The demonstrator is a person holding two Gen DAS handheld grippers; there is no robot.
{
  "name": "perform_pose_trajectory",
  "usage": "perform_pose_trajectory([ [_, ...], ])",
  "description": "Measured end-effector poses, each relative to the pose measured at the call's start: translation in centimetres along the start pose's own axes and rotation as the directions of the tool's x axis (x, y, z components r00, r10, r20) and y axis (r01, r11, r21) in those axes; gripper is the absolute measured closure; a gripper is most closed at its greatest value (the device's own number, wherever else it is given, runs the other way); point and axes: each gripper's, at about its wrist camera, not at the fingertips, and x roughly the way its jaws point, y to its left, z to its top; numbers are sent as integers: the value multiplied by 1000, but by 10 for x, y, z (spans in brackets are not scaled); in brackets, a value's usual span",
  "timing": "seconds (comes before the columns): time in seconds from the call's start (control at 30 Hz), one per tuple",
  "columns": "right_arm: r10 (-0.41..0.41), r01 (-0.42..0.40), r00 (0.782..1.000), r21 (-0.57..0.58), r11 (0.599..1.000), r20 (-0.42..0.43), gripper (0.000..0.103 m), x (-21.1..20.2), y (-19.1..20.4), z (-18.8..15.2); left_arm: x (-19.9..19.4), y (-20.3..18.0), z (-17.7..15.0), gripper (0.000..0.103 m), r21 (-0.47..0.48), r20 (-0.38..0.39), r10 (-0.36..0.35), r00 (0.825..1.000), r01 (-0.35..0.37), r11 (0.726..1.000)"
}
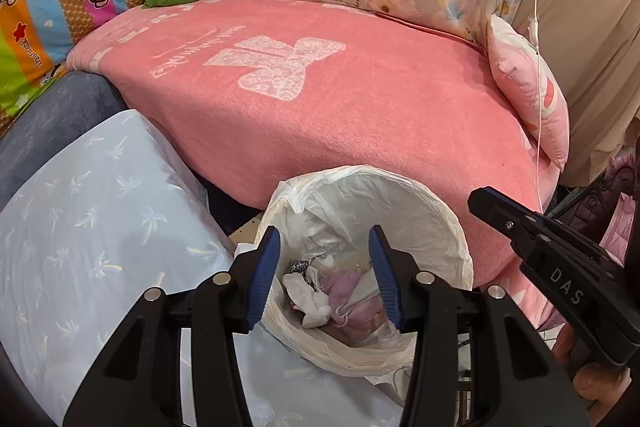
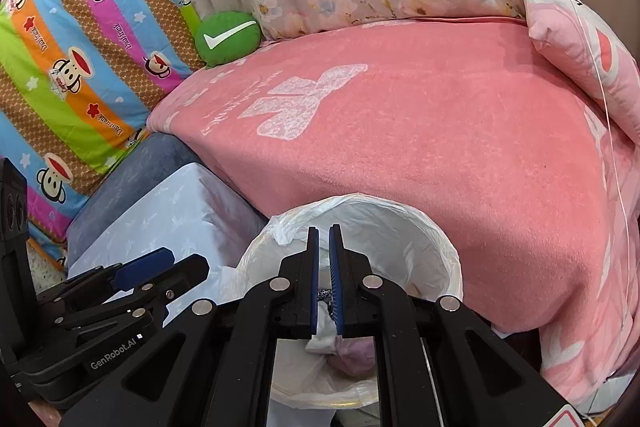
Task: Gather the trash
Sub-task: 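Lift both open grippers away from the bin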
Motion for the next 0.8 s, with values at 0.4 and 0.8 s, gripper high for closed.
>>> perform_pose_trajectory([
  [0.4, -2, 0, 1000, -81, 997, -31, 87, -6, 14, -8, -10, 7, -9, 41, -4, 25, 93, 995, -93, 996],
  [0.8, -23, 15, 999, -160, 987, -46, 72, -24, 29, -38, -19, 17, -28, 33, -25, -1, 162, 987, -162, 986],
])
